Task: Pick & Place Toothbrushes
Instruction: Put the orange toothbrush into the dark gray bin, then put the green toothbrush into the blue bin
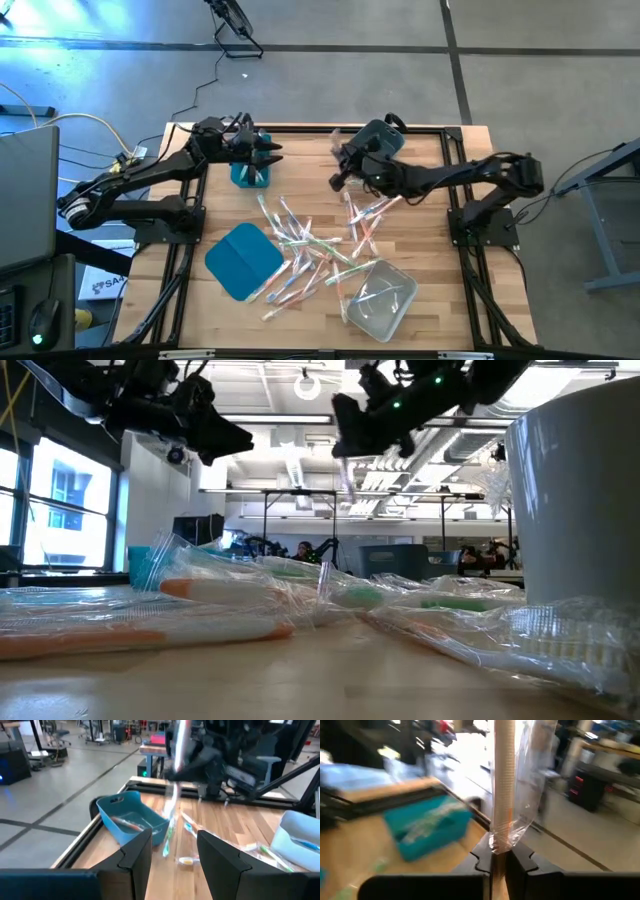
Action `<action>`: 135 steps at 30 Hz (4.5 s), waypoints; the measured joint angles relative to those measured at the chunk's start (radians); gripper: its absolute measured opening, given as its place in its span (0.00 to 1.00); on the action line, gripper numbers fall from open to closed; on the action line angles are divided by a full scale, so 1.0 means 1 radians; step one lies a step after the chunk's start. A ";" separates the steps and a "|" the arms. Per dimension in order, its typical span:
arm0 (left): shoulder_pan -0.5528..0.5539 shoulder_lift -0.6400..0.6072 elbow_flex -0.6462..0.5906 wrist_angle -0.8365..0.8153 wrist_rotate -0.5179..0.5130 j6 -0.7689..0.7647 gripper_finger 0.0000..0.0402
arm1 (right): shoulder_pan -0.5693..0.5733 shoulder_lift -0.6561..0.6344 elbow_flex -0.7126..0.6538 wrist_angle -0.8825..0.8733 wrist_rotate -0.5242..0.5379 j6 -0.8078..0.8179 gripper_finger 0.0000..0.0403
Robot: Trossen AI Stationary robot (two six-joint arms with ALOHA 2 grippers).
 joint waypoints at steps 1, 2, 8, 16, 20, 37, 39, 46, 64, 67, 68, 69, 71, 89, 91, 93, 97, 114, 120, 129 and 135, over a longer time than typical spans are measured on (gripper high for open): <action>0.000 0.000 0.000 -0.003 0.000 0.000 0.38 | -0.003 -0.021 0.000 -0.036 0.025 0.014 0.03; 0.000 -0.001 -0.001 -0.006 0.000 -0.001 0.38 | -0.008 -0.044 0.000 -0.080 0.045 0.029 0.03; -0.003 -0.004 -0.001 -0.004 0.000 -0.001 0.38 | -0.056 -0.146 0.000 -0.268 0.081 0.118 0.03; -0.003 -0.004 -0.001 -0.003 0.001 -0.001 0.38 | -0.176 -0.183 -0.001 -0.409 -0.030 0.196 0.03; -0.003 -0.004 -0.001 -0.003 0.002 -0.002 0.38 | -0.257 -0.164 -0.008 -0.421 -0.131 0.241 0.03; -0.003 -0.004 -0.001 -0.002 0.002 -0.002 0.38 | -0.483 -0.162 -0.323 -0.038 -0.444 0.496 0.03; -0.003 -0.004 -0.001 -0.002 0.002 -0.002 0.38 | -0.485 -0.161 -0.336 -0.036 -0.445 0.509 0.03; -0.003 -0.004 -0.001 0.000 0.001 -0.002 0.38 | -0.471 -0.127 -0.342 -0.031 -0.438 0.510 0.03; -0.003 -0.004 -0.001 -0.002 0.001 -0.003 0.38 | -0.469 -0.060 -0.342 -0.016 -0.390 0.580 0.26; -0.003 -0.004 -0.001 -0.002 0.001 -0.003 0.38 | -0.469 -0.061 -0.342 -0.016 -0.390 0.574 0.32; -0.003 -0.004 -0.001 -0.002 0.001 -0.003 0.38 | -0.469 -0.062 -0.342 -0.016 -0.390 0.566 0.33; -0.003 -0.004 -0.001 -0.002 0.001 -0.003 0.38 | -0.469 -0.067 -0.342 -0.018 -0.391 0.560 0.34; -0.003 -0.004 -0.001 -0.002 0.001 -0.003 0.38 | -0.469 -0.080 -0.342 -0.015 -0.397 0.556 0.36; -0.003 -0.004 0.000 -0.003 0.001 -0.002 0.38 | -0.469 -0.288 -0.342 -0.011 -0.640 0.550 0.34; -0.003 -0.004 0.000 -0.002 0.000 -0.002 0.38 | -0.468 -0.290 -0.342 -0.008 -0.663 0.550 0.34; -0.003 -0.004 0.000 -0.001 -0.005 -0.002 0.38 | -0.469 -0.289 -0.342 -0.010 -0.683 0.550 0.34; -0.003 -0.004 0.000 -0.002 -0.015 -0.003 0.38 | -0.469 -0.288 -0.342 -0.010 -0.681 0.550 0.34; -0.003 -0.004 0.000 -0.003 -0.015 -0.005 0.38 | -0.469 -0.288 -0.342 -0.009 -0.677 0.498 0.34; -0.003 -0.004 0.000 -0.002 -0.014 -0.005 0.38 | -0.469 -0.288 -0.342 -0.009 -0.677 0.498 0.34; -0.003 -0.004 0.000 -0.002 -0.014 -0.005 0.38 | -0.469 -0.287 -0.342 -0.009 -0.677 0.498 0.34; -0.003 -0.004 0.000 -0.002 -0.014 -0.005 0.38 | -0.469 -0.287 -0.342 -0.009 -0.677 0.497 0.34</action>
